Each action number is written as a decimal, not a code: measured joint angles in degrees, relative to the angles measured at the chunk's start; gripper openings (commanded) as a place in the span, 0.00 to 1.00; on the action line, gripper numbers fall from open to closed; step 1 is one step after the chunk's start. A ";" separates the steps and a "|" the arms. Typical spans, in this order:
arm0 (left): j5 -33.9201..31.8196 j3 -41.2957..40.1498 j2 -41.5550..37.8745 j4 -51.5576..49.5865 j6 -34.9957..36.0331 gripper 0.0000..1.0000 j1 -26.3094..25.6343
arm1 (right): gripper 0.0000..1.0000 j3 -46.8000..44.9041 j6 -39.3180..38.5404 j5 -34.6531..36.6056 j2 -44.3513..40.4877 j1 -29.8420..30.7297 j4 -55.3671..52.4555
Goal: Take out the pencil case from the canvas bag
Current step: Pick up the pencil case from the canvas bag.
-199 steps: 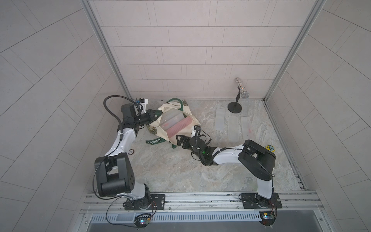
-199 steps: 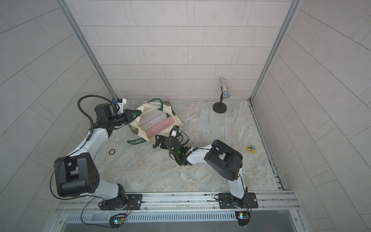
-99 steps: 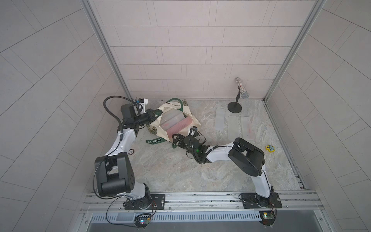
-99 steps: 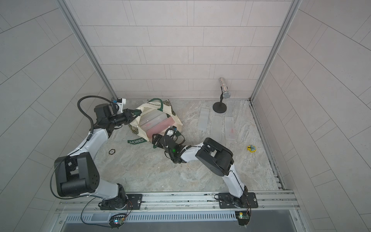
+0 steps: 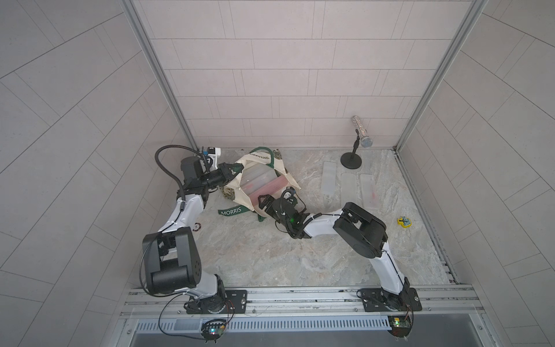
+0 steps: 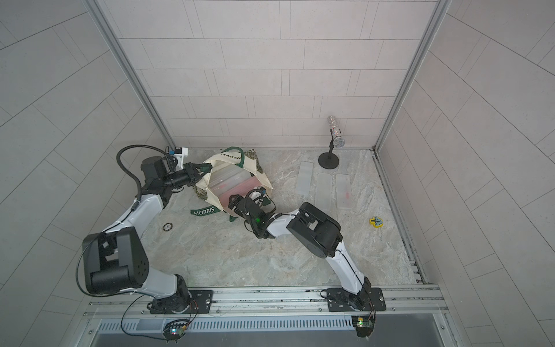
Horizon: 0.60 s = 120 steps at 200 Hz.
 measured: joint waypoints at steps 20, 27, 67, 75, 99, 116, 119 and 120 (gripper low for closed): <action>0.31 -0.28 0.00 0.94 -0.72 0.00 0.00 | 0.96 1.40 1.44 -0.04 1.25 -0.46 0.09; 0.44 -0.33 0.00 1.18 -0.98 0.00 0.00 | 0.96 1.86 2.01 -0.15 1.84 -0.61 0.17; 0.79 -0.57 0.00 2.73 -2.73 0.00 0.00 | 0.95 3.72 4.94 -0.17 3.85 -1.11 1.38; 0.79 -0.57 0.00 2.84 -2.91 0.00 0.02 | 0.94 4.17 5.44 -0.17 4.20 -1.22 1.60; 0.81 -0.74 0.02 3.43 -3.34 0.00 0.02 | 0.94 4.37 6.64 0.26 4.98 -1.49 3.48; 0.81 -0.94 0.02 3.72 -3.67 0.00 0.02 | 0.94 4.68 7.23 0.68 5.14 -1.66 3.78; 0.81 -0.98 0.02 3.78 -3.72 0.00 0.02 | 0.94 4.79 7.32 0.72 5.16 -1.68 3.78; 0.79 -0.98 0.02 3.80 -3.72 0.00 0.02 | 0.94 4.81 7.34 0.72 5.18 -1.70 3.78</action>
